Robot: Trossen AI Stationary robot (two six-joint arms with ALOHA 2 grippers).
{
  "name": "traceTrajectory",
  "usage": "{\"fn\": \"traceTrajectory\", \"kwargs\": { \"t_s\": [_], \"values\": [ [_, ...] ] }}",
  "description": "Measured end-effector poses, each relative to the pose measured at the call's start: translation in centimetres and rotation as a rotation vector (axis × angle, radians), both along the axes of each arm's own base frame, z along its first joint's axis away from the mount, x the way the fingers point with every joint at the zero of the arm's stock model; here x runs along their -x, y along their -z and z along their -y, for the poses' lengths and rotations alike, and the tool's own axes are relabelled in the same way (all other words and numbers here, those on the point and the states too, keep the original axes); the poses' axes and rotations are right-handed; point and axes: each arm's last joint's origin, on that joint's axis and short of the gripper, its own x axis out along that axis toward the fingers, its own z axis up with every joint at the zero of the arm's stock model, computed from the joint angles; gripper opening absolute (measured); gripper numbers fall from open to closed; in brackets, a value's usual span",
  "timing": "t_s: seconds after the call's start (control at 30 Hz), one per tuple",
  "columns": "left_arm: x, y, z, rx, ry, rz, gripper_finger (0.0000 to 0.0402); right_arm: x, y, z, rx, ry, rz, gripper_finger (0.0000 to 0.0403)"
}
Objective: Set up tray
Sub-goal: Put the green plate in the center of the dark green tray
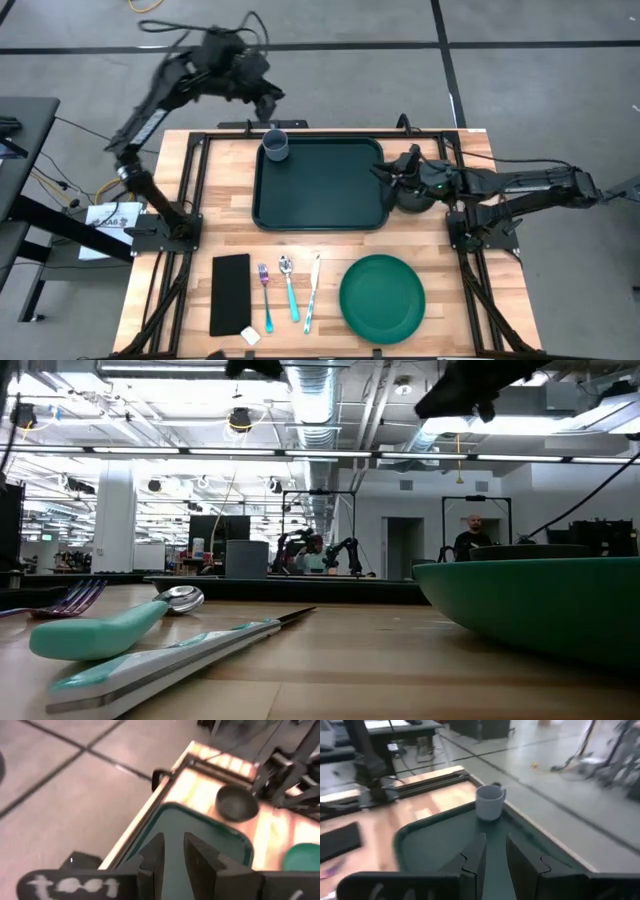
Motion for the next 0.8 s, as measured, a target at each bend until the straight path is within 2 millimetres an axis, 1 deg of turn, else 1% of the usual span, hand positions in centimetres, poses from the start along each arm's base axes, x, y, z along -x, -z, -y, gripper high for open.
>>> {"fn": "traceTrajectory", "kwargs": {
  "t_s": [0.03, 0.1, 0.17, 0.23, 0.33, 0.47, 0.57, 0.67, 0.8],
  "values": [
    [0.4, -0.2, 0.5, -0.009, 0.003, 0.016, 0.0059, 0.5, -0.1, 0.0, -0.033, -0.012, 0.000, 0.0068],
    [0.7, -0.3, 1.6, -0.033, 0.028, 0.052, 0.0059, 1.6, -0.1, 0.0, -0.094, -0.027, -0.019, 0.0068],
    [0.4, 0.3, 2.6, -0.054, 0.065, 0.086, 0.0059, 2.4, 0.0, -0.1, -0.157, -0.025, -0.033, 0.0068],
    [0.0, 1.3, 3.6, -0.080, 0.108, 0.123, 0.0059, 3.3, 0.2, -0.3, -0.225, -0.027, -0.078, 0.0068],
    [-0.5, 3.4, 5.1, -0.113, 0.164, 0.199, 0.0059, 4.1, -0.3, -0.7, -0.322, -0.023, -0.144, 0.0068],
    [-0.1, 7.1, 6.7, -0.085, 0.169, 0.334, 0.0059, 4.8, -1.2, -1.2, -0.435, -0.017, -0.254, 0.0068],
    [1.1, 9.7, 7.7, -0.043, 0.148, 0.441, 0.0059, 5.2, -1.7, -1.6, -0.503, -0.027, -0.327, 0.0068],
    [2.6, 11.9, 8.5, -0.001, 0.113, 0.538, 0.0059, 5.9, -1.2, -1.9, -0.545, -0.010, -0.409, 0.0068],
    [4.6, 14.0, 9.8, 0.025, 0.089, 0.639, 0.0059, 6.7, -0.7, -2.2, -0.589, 0.043, -0.490, 0.0068]
  ]
}}
